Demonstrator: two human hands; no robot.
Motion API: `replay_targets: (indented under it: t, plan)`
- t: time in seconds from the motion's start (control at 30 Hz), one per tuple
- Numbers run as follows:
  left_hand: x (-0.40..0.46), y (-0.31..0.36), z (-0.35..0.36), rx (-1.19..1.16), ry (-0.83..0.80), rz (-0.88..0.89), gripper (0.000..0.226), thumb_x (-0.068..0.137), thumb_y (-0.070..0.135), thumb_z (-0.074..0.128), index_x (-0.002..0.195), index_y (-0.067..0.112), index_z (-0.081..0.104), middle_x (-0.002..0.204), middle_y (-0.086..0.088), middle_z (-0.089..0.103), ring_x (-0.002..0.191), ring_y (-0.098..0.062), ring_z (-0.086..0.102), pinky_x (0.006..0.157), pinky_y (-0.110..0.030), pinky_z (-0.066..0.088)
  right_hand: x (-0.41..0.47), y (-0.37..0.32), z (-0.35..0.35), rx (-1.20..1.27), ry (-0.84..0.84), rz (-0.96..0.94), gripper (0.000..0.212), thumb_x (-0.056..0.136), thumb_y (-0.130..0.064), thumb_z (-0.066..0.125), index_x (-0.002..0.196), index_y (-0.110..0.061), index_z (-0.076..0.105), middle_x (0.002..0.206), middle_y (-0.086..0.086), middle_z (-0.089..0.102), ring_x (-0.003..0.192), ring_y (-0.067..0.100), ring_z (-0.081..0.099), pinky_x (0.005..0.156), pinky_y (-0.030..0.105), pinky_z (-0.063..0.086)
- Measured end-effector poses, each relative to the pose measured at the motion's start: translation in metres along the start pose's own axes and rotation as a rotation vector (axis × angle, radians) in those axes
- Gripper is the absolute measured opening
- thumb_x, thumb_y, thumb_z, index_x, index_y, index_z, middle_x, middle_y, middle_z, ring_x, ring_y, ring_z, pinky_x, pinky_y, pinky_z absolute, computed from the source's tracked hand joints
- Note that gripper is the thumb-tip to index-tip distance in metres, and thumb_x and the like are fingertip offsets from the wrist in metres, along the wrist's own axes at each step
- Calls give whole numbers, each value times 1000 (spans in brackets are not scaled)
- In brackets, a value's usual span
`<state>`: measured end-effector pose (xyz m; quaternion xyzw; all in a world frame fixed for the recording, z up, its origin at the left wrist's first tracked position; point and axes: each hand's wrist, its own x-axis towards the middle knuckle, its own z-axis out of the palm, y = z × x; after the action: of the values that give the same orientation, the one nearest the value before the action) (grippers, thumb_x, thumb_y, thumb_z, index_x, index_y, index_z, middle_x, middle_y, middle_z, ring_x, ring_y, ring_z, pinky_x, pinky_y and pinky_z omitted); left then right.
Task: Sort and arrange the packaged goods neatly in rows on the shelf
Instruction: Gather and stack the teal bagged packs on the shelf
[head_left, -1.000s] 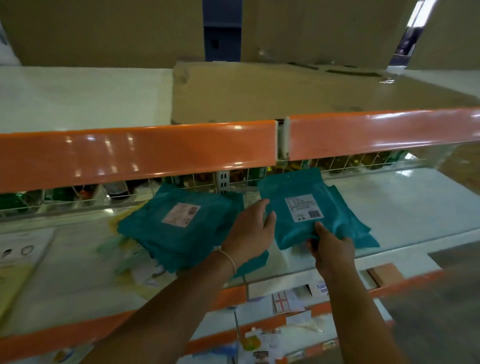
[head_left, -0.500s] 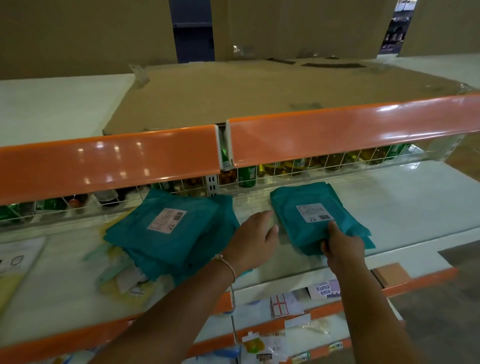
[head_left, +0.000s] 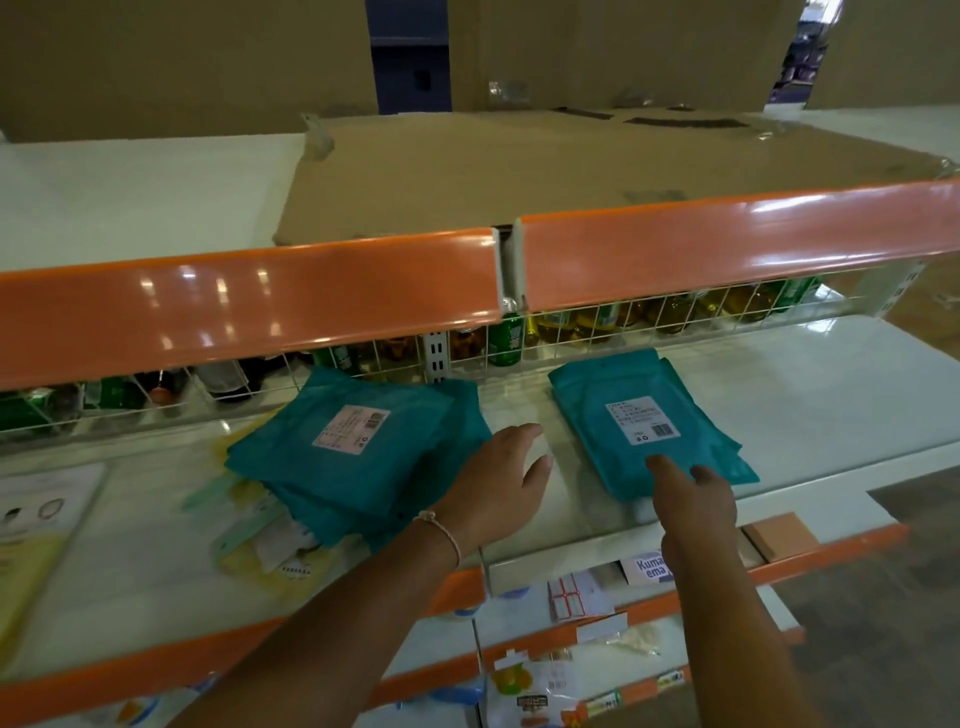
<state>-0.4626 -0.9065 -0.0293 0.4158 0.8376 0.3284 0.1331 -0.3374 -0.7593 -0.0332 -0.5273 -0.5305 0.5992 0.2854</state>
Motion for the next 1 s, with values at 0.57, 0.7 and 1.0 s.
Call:
replay_targets:
  t: [0.57,0.7,1.0]
  plan:
    - [-98,-129,-124,-73,420,-191,7,94,24,51,94,24,58,88,5,60,76,-12,58,61,-23,45,-137,16,170,-412,-416,-251,32,90,-28,64,119,-17,56,103,3,63,89,21,63,73,34,55]
    - [-131,-159,-136,-125,362,-235,9,95,24,50,95,21,58,88,3,59,77,-11,57,66,-25,46,-156,34,187,-533,-350,-321,16,85,-29,72,93,-17,65,94,5,69,84,21,64,80,41,55]
    - [-167,-192,-151,-672,218,-466,26,99,28,48,97,5,61,82,-12,66,58,-12,58,53,-29,48,-217,42,213,70,-328,-136,14,87,0,66,89,-14,64,90,13,64,73,22,61,64,34,52]
